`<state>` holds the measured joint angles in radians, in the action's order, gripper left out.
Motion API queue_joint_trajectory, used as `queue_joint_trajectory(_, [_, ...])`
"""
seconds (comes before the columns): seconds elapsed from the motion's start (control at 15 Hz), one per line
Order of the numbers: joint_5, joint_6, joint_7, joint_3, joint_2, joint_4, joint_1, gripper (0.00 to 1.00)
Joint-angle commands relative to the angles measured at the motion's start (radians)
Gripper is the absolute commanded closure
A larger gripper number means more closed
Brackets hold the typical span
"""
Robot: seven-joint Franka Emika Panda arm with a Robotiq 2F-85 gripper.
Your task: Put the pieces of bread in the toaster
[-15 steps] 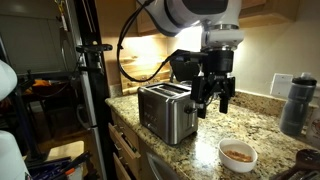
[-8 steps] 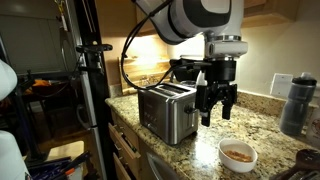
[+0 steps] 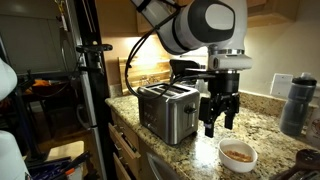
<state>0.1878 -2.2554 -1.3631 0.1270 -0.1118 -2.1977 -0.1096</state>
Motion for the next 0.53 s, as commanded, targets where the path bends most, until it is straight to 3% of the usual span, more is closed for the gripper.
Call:
queue_joint_trajectory(0.0, [-0.012,-0.05,0.044,0.016,-0.024,0.004,-0.002,0.0])
queue_joint_trajectory(0.47, [-0.025,-0.086,0.1,0.039,-0.089,0.053,-0.004,0.0])
